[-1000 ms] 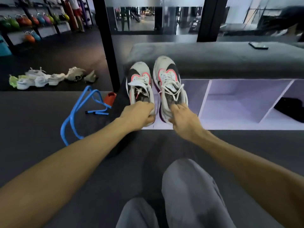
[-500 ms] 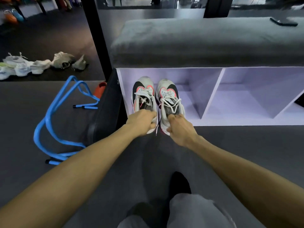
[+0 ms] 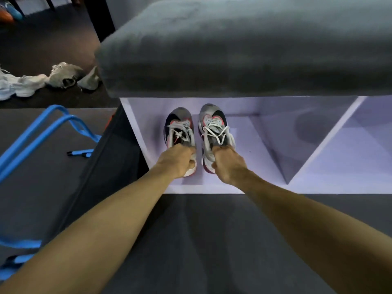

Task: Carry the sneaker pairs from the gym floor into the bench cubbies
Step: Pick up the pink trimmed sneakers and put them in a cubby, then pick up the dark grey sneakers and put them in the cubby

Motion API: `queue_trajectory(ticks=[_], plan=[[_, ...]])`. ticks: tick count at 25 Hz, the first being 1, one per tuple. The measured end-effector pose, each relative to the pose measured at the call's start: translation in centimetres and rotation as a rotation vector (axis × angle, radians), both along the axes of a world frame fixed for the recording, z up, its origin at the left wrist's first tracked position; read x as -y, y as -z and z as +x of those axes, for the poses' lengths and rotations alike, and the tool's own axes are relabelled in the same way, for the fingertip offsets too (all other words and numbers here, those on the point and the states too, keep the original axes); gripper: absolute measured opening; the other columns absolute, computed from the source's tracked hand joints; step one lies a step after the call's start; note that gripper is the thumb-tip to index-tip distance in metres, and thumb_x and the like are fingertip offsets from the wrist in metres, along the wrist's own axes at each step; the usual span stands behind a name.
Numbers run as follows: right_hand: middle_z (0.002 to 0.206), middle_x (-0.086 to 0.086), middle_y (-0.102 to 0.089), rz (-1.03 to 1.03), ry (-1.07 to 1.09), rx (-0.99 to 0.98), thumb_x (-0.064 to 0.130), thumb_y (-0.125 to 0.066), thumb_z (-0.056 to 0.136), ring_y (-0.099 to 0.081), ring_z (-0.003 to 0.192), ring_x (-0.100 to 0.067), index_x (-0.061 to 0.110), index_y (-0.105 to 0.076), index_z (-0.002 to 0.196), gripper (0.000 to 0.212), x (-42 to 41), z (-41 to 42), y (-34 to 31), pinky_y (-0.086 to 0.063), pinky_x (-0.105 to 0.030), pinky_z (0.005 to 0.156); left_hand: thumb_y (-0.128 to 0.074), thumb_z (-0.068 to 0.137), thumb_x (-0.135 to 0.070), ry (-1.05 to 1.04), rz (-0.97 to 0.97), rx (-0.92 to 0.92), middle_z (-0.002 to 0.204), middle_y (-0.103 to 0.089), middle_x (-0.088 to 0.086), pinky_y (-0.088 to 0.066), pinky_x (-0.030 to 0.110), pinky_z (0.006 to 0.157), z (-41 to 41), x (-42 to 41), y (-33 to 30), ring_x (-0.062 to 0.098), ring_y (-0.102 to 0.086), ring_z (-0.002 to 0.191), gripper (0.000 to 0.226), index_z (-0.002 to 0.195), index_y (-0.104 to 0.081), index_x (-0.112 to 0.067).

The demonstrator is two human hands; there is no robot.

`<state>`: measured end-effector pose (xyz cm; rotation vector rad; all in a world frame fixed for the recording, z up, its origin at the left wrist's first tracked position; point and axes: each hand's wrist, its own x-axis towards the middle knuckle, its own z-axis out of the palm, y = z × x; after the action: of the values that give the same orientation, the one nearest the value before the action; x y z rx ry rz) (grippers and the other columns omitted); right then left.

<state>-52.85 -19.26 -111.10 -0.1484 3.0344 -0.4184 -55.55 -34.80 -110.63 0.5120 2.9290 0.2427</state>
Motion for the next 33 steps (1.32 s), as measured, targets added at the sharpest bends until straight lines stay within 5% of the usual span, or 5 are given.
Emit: queue_trajectory(ticks=[4, 10, 19, 28, 33], plan=[[0.116, -0.016, -0.057, 0.016, -0.033, 0.002, 0.005, -0.053, 0.087, -0.056, 0.105, -0.038, 0.007, -0.047, 0.124, 0.037, 0.3, -5.5, 3.5, -0.049, -0.039, 0.078, -0.055, 0.089, -0.026, -0.018, -0.032, -0.013, 0.114, -0.061, 0.008, -0.043, 0.032, 0.069, -5.0, -0.3, 4.1, 0.029, -0.059, 0.100, 0.023, 0.110, -0.059, -0.017], [0.120, -0.013, -0.058, 0.040, -0.084, -0.002, 0.008, -0.054, 0.088, -0.054, 0.113, -0.034, 0.006, -0.047, 0.125, 0.038, 0.8, -12.0, 8.1, -0.050, -0.039, 0.083, -0.051, 0.089, -0.023, -0.094, -0.011, -0.010, 0.116, -0.061, 0.009, -0.046, 0.034, 0.074, -10.5, -1.1, 7.6, 0.032, -0.059, 0.103, 0.023, 0.110, -0.061, -0.018], [0.129, -0.003, -0.048, -0.029, -0.140, -0.113, 0.013, -0.057, 0.088, -0.038, 0.126, -0.024, 0.016, -0.047, 0.123, 0.037, 0.4, -12.0, 9.4, -0.046, -0.038, 0.088, -0.054, 0.089, -0.025, -0.139, -0.019, -0.044, 0.133, -0.040, 0.010, -0.044, 0.043, 0.086, -10.8, -0.2, 8.5, 0.030, -0.037, 0.126, 0.044, 0.127, -0.035, -0.013], [0.134, 0.002, -0.047, 0.051, -0.195, -0.172, 0.060, -0.050, 0.084, -0.038, 0.124, -0.022, 0.026, -0.042, 0.127, 0.056, -0.5, -1.0, -0.9, -0.034, -0.039, 0.098, -0.059, 0.078, -0.052, -0.037, -0.082, -0.170, 0.124, -0.052, 0.000, -0.042, 0.040, 0.084, 0.6, 1.3, -1.7, 0.025, -0.051, 0.111, 0.052, 0.120, -0.039, -0.027], [0.140, 0.003, -0.043, 0.079, -0.234, -0.251, 0.067, -0.049, 0.080, -0.039, 0.127, -0.022, 0.028, -0.039, 0.132, 0.066, 0.4, 7.3, -12.0, -0.033, -0.039, 0.101, -0.055, 0.075, -0.059, 0.029, -0.119, -0.354, 0.122, -0.055, 0.000, -0.042, 0.039, 0.082, 8.5, 2.4, -13.2, 0.026, -0.054, 0.107, 0.057, 0.120, -0.042, -0.026]])
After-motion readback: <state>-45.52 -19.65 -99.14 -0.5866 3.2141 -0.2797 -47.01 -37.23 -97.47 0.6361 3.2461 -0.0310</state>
